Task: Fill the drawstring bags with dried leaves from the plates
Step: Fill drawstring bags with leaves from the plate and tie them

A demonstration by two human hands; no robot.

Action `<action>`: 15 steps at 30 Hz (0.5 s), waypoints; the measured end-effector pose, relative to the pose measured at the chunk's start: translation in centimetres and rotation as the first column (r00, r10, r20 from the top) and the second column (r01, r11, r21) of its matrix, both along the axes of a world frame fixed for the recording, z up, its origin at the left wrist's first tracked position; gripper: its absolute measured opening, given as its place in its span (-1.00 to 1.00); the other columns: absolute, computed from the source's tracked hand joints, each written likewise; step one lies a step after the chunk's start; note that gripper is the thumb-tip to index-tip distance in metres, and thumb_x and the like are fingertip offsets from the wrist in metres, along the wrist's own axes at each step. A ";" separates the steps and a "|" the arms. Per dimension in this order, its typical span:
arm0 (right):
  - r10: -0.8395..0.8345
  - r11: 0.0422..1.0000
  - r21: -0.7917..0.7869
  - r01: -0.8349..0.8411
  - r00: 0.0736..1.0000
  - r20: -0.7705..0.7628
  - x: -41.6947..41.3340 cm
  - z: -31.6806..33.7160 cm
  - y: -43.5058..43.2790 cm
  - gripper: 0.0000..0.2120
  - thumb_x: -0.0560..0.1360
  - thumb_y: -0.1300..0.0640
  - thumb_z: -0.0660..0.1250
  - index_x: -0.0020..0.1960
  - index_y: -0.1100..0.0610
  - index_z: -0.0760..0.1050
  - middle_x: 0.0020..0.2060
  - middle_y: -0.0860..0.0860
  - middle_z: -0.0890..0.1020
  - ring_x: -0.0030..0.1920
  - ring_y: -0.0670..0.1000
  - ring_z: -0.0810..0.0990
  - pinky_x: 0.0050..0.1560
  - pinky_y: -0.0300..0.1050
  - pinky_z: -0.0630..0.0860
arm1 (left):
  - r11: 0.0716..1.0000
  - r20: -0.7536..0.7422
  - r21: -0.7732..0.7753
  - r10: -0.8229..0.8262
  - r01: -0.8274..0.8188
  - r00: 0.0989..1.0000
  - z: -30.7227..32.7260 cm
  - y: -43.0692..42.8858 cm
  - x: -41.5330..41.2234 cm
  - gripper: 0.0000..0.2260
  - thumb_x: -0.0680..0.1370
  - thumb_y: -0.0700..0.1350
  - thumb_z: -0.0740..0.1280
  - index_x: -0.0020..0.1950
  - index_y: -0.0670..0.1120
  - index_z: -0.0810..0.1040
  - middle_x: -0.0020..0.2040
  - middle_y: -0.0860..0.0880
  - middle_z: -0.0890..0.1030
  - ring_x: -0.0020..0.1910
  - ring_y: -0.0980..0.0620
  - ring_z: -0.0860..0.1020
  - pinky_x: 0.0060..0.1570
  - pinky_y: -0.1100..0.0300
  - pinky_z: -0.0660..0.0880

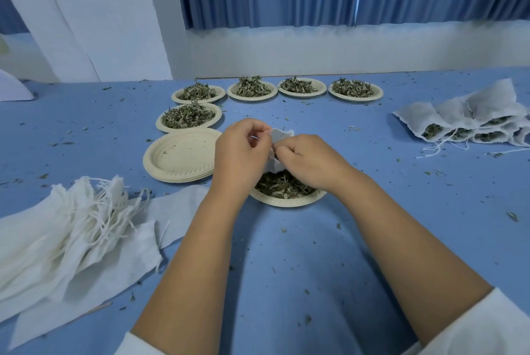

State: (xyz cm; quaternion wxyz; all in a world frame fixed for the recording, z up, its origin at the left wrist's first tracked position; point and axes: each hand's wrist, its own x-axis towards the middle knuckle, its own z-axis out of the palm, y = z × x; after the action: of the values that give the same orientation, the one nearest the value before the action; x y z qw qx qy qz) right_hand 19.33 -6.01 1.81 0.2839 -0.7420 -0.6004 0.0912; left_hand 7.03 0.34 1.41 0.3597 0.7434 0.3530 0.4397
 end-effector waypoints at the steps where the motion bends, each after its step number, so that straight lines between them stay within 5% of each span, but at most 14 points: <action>1: -0.008 0.998 0.060 0.011 0.999 -0.053 0.2 0.1 0.0 -0.70 0.53 0.11 0.13 -0.27 0.01 0.56 -0.52 -0.06 0.48 -0.36 0.01 0.48 -0.25 -0.06 0.46 | 1.000 0.018 -0.002 0.027 -0.027 0.999 0.0 0.1 -0.1 -0.92 0.57 -0.18 0.34 -0.06 -0.04 0.62 -0.17 0.01 0.65 -0.17 0.07 0.63 -0.13 0.22 0.54; 4: -0.050 0.955 0.274 0.117 0.969 -0.241 1.2 0.7 -0.2 -0.78 0.48 0.17 0.21 -0.18 -0.04 0.60 -0.62 -0.16 0.44 -0.54 -0.13 0.39 -0.43 -0.21 0.37 | 0.990 0.121 -0.095 0.120 -0.109 0.985 0.3 0.3 -0.5 -0.87 0.57 -0.18 0.33 -0.11 0.03 0.57 -0.17 0.01 0.65 -0.12 0.00 0.65 -0.02 0.07 0.59; 6: -0.096 0.948 0.280 0.150 0.976 -0.198 2.0 0.7 -0.4 -0.85 0.46 0.18 0.26 -0.19 -0.03 0.54 -0.60 -0.16 0.45 -0.54 -0.17 0.42 -0.44 -0.36 0.32 | 0.977 0.174 -0.162 0.163 -0.135 0.971 0.4 0.6 -0.8 -0.87 0.57 -0.19 0.33 -0.12 0.04 0.57 -0.13 -0.03 0.66 -0.08 -0.05 0.66 0.05 -0.01 0.59; 9: -0.112 0.994 0.022 0.111 0.994 0.014 2.7 0.1 -0.4 -0.89 0.45 0.08 0.38 -0.03 -0.06 0.58 -0.24 -0.13 0.60 -0.22 -0.13 0.51 -0.24 -0.24 0.40 | 0.971 0.195 -0.192 0.180 -0.143 0.964 0.5 0.8 -1.0 -0.91 0.57 -0.19 0.32 -0.07 -0.01 0.58 -0.09 -0.10 0.67 -0.05 -0.09 0.65 0.08 -0.07 0.58; 11: -0.082 0.990 -0.109 0.094 0.990 0.115 2.6 -0.4 -0.3 -0.70 0.42 -0.07 0.46 0.13 -0.08 0.59 -0.04 -0.11 0.55 -0.06 -0.11 0.48 -0.10 -0.17 0.39 | 0.972 0.191 -0.189 0.178 -0.142 0.965 0.5 0.7 -1.0 -0.90 0.57 -0.18 0.33 -0.08 0.00 0.58 -0.10 -0.07 0.67 -0.06 -0.07 0.65 0.08 -0.06 0.58; 15: -0.027 0.978 -0.200 0.057 0.988 0.149 1.8 -1.2 0.2 -0.60 0.42 -0.06 0.48 0.23 -0.05 0.58 0.08 -0.07 0.58 0.09 -0.03 0.52 0.01 -0.15 0.44 | 0.975 0.166 -0.180 0.160 -0.129 0.973 0.4 0.5 -0.7 -0.82 0.57 -0.18 0.34 -0.17 0.09 0.55 -0.15 0.01 0.66 -0.09 -0.02 0.66 0.06 -0.01 0.59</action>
State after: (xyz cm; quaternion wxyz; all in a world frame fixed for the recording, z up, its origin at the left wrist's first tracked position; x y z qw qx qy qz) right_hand 21.13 -5.77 0.57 0.1637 -0.7842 -0.5914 0.0916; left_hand 6.28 0.81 1.85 0.4182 0.6402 0.4082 0.4986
